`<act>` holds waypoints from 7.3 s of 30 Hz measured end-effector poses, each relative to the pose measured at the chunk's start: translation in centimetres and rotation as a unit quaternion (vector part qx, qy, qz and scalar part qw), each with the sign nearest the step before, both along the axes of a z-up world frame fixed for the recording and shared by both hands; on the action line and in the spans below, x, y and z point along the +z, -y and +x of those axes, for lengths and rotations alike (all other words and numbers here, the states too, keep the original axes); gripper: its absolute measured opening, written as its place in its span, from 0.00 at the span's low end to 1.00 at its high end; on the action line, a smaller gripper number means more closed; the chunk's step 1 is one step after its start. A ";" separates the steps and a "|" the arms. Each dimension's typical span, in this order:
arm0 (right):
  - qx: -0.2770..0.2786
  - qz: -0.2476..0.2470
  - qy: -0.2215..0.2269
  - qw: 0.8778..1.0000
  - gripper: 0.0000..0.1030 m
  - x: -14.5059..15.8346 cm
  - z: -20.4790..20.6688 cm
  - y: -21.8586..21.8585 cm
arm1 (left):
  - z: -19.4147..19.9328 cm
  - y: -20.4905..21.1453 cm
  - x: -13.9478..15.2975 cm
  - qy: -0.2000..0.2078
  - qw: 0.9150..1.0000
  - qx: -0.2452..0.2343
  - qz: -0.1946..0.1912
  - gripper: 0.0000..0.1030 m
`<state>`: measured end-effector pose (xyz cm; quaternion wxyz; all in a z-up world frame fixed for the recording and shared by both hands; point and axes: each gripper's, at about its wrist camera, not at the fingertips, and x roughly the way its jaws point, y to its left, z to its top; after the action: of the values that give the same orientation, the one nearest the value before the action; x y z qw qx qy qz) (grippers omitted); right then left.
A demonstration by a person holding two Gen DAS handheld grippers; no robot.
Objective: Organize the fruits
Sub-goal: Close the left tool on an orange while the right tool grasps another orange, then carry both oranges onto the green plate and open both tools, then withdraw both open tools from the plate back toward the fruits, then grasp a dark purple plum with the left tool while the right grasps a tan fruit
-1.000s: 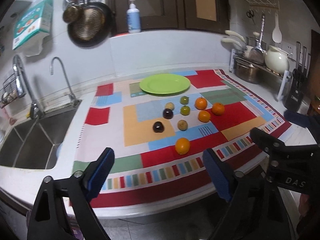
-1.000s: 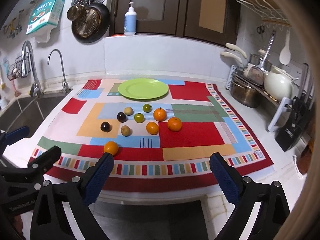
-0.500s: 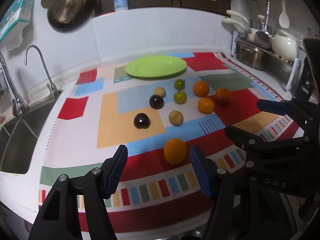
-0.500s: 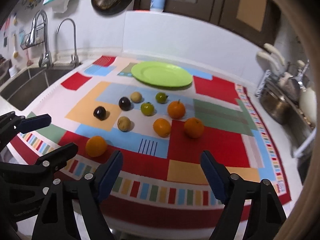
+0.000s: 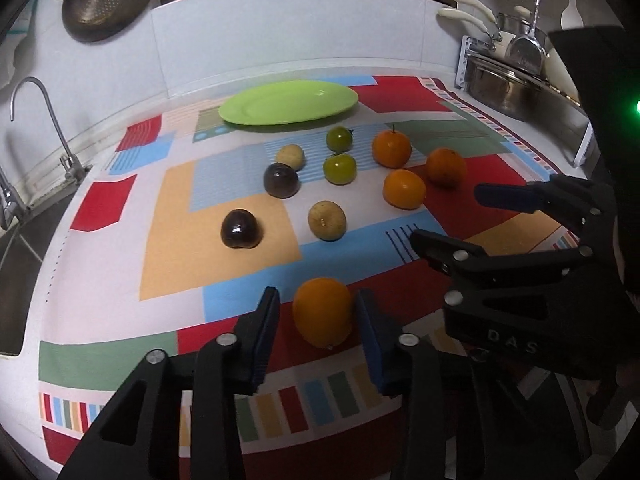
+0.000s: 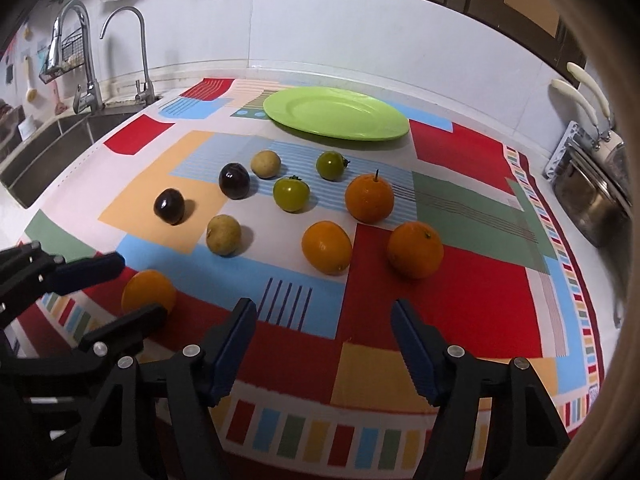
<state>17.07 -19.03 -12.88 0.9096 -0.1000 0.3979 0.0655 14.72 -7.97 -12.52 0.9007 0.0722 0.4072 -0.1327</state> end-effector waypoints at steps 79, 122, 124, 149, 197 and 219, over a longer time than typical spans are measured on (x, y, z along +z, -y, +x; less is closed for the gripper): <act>0.012 0.070 -0.091 0.993 0.33 2.8 34.5 3.3 | 37.5 1.5 1.5 -0.084 0.996 -0.009 -0.009 0.32; -0.041 0.082 0.066 0.994 0.53 14.6 11.0 1.4 | 13.7 -2.9 14.7 0.092 0.996 0.000 -0.003 0.86; -0.040 0.079 0.075 0.993 0.53 15.0 9.6 0.9 | 12.8 -3.5 14.7 0.092 0.996 -0.001 -0.007 0.86; -0.053 0.065 0.046 0.995 0.53 11.7 2.8 -5.0 | 7.1 -7.9 10.8 0.072 0.996 -0.060 0.000 0.86; 0.014 0.060 -0.065 0.996 0.35 -0.2 5.3 -6.5 | 8.2 -4.7 -0.9 -0.027 0.981 -0.191 0.001 0.34; 0.023 0.083 -0.043 0.995 0.26 1.6 4.8 -5.2 | 7.6 -3.7 2.0 -0.009 0.992 -0.125 -0.011 0.29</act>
<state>21.88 -13.88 -11.30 0.8948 -0.0304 0.4278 0.1239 22.36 -4.24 -10.48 0.8740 0.1117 0.4021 -0.2488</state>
